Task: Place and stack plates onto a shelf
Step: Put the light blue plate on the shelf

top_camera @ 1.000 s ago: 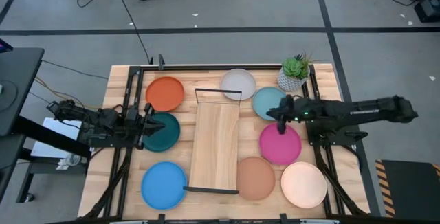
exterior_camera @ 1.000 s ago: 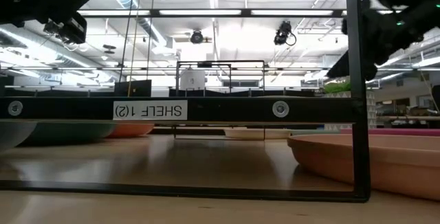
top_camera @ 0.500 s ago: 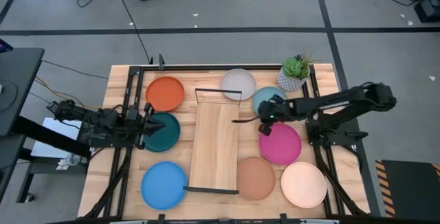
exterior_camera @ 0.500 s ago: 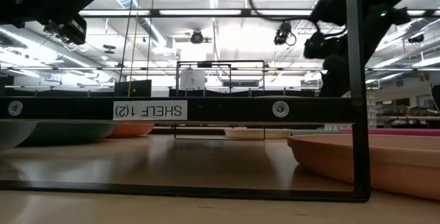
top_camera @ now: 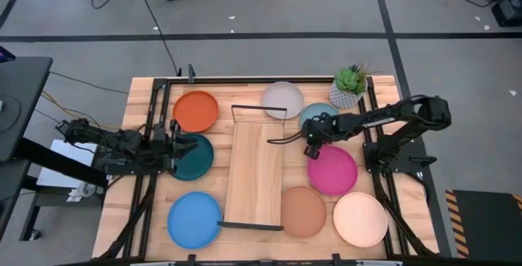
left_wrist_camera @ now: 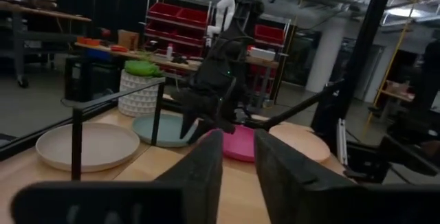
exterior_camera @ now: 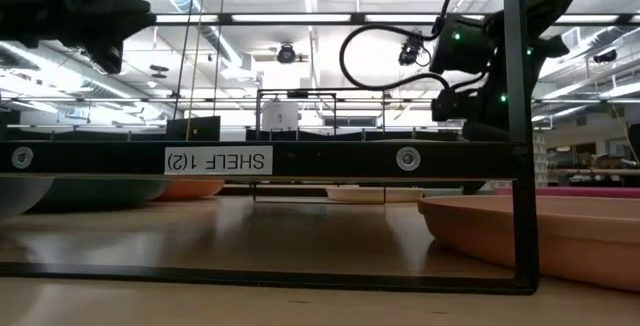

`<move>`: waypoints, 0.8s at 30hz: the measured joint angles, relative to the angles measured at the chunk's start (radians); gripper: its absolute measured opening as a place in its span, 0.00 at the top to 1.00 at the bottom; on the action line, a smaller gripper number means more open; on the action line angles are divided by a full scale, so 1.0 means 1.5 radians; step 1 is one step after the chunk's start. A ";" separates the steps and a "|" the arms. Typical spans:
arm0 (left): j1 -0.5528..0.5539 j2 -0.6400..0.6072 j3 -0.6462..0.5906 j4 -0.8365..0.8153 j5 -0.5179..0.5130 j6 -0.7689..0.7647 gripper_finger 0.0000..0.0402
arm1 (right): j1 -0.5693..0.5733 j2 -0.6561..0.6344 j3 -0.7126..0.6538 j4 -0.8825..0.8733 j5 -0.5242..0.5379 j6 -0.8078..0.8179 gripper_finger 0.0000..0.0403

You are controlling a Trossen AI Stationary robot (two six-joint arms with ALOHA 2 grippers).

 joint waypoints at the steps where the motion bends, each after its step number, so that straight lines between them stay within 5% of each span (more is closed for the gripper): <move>1: 0.000 0.000 0.000 -0.004 0.000 0.003 0.74 | 0.000 0.004 0.000 0.001 0.001 -0.004 0.68; 15: 0.000 0.000 0.000 -0.013 0.000 0.005 0.71 | 0.000 0.034 0.001 0.002 0.004 -0.027 0.96; 24: 0.000 0.000 0.000 -0.013 0.000 0.002 0.71 | 0.019 -0.013 0.033 -0.059 -0.003 -0.004 0.94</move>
